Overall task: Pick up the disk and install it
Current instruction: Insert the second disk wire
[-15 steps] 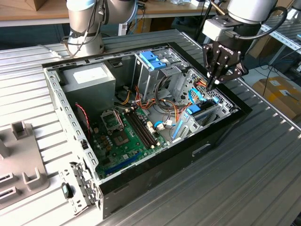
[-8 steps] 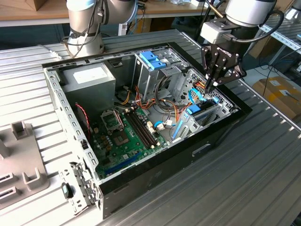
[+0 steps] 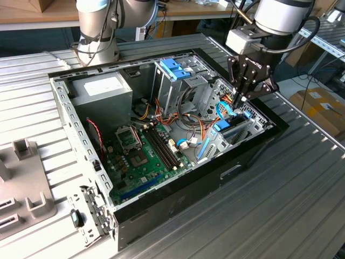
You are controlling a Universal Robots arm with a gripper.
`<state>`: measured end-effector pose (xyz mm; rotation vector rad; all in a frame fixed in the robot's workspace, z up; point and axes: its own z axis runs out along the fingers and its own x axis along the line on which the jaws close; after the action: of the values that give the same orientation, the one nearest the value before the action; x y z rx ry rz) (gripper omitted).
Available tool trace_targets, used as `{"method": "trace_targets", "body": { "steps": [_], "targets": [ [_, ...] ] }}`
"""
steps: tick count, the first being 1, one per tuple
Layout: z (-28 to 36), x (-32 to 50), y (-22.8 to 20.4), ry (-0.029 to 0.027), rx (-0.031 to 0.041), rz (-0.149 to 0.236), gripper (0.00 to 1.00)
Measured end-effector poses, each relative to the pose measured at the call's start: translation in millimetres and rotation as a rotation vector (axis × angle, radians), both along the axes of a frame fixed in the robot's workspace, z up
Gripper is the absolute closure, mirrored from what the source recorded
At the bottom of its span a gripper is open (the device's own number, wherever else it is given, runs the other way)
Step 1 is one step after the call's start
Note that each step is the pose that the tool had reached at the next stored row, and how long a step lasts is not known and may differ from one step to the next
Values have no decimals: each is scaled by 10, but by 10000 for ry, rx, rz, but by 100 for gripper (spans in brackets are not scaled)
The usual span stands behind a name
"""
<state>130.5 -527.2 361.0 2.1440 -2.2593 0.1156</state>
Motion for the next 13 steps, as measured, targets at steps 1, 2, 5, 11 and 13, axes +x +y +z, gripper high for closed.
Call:
{"method": "trace_targets", "body": {
  "steps": [1, 2, 5, 11, 13],
  "targets": [
    [1, 0, 0, 0, -1, -1, 84],
    [1, 0, 0, 0, -2, -1, 84],
    [-1, 0, 0, 0, 0, -1, 84],
    [-21, 0, -14, 0, 1, -1, 84],
    [-23, 0, -14, 0, -1, -1, 84]
  ]
}}
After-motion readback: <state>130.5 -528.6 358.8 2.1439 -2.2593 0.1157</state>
